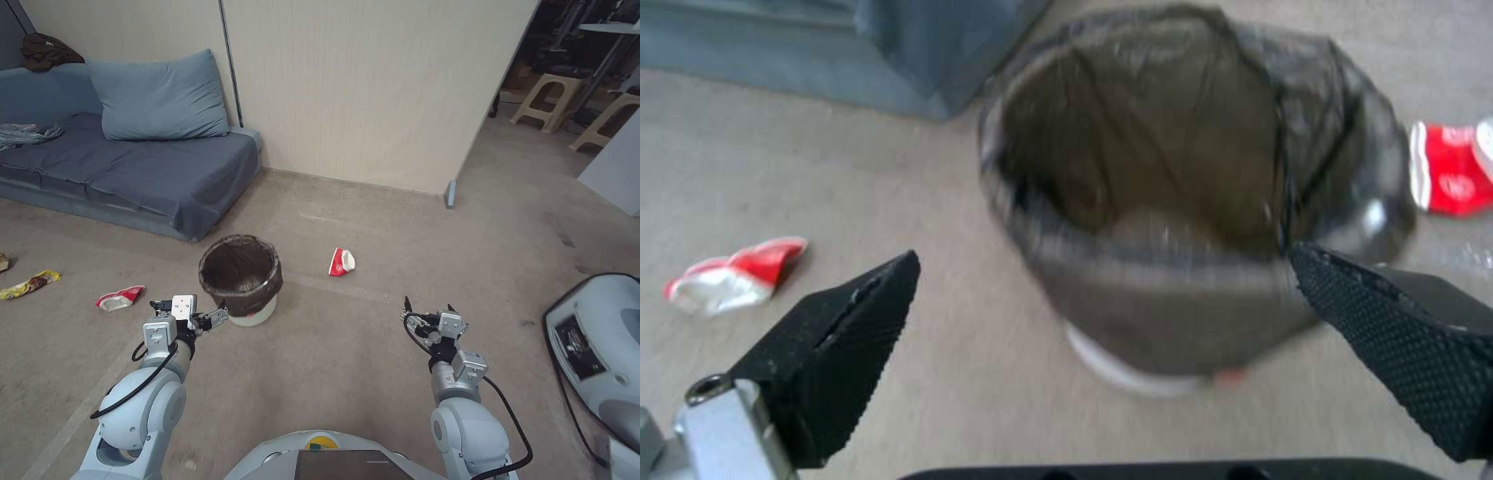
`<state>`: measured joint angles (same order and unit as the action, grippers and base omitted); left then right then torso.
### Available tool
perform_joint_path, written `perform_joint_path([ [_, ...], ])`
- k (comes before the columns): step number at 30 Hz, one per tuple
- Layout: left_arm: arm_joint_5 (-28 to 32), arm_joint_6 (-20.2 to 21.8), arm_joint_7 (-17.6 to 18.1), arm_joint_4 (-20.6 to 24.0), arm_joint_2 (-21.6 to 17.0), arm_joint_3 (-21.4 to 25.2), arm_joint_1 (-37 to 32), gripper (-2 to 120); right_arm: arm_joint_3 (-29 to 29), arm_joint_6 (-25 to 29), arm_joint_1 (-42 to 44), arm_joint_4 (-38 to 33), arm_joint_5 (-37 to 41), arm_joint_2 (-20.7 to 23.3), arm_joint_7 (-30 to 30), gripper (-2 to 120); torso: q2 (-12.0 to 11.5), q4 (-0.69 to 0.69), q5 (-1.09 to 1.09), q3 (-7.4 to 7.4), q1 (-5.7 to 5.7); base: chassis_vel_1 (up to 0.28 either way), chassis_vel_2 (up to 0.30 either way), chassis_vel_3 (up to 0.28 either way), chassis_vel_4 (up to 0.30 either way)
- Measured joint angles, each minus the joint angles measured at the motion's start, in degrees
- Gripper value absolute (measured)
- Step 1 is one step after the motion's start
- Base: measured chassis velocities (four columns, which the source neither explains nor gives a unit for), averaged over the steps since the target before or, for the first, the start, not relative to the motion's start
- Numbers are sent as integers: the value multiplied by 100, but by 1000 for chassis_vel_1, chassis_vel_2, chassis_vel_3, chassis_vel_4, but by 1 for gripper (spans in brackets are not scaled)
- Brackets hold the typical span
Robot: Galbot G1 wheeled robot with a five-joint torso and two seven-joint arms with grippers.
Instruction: Pick up the trash bin, then pick up the garbage from the floor and place it into the trash bin.
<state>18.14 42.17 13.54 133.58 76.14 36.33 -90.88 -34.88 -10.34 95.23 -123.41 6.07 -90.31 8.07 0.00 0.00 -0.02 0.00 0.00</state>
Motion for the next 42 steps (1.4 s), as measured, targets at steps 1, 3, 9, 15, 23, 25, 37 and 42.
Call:
perform_joint_path([
  [1, 0, 0, -1, -1, 1, 2, 1, 100, -1, 4, -2, 2, -1, 0, 0, 100, 0, 1, 0, 1, 0, -288, 295, 277, -284],
  [3, -2, -2, -12, -15, 0, 8, 8, 100, -3, 24, 0, 25, -14, -7, -4, 100, 0, 1, 1, 0, 0, -285, 293, 280, -286],
  [9, -6, -4, -16, -69, 1, 33, 25, 100, 2, 231, -19, 80, -66, -5, -68, 100, 0, 1, 1, 1, 1, -276, 283, 284, -274],
  [15, -58, -4, -57, -116, 20, 34, 40, 100, 23, 282, -22, 127, -97, -2, -98, 100, 0, -2, 1, 1, 1, -153, 117, 151, -144],
  [23, -62, -4, -80, -132, 22, 56, 54, 100, 39, 292, -14, 149, -97, 2, -100, 100, 0, 0, 2, -1, 0, 25, -16, -23, 12],
  [25, -44, -4, -71, -142, 16, 64, 80, 100, 40, 290, -32, 157, -96, 0, -98, 100, 0, 0, 1, -1, -1, 0, 0, 0, 0],
  [37, 66, -3, -23, -125, -27, 83, 170, 100, 29, 290, -32, 180, -110, -4, -97, 100, 0, 0, 1, 0, 0, 0, 0, 0, 0],
  [42, 106, -3, -3, -126, -46, 101, 228, 100, 29, 290, -5, 180, -125, -8, -96, 100, 0, -1, 1, 0, 0, 0, 0, 0, 0],
])
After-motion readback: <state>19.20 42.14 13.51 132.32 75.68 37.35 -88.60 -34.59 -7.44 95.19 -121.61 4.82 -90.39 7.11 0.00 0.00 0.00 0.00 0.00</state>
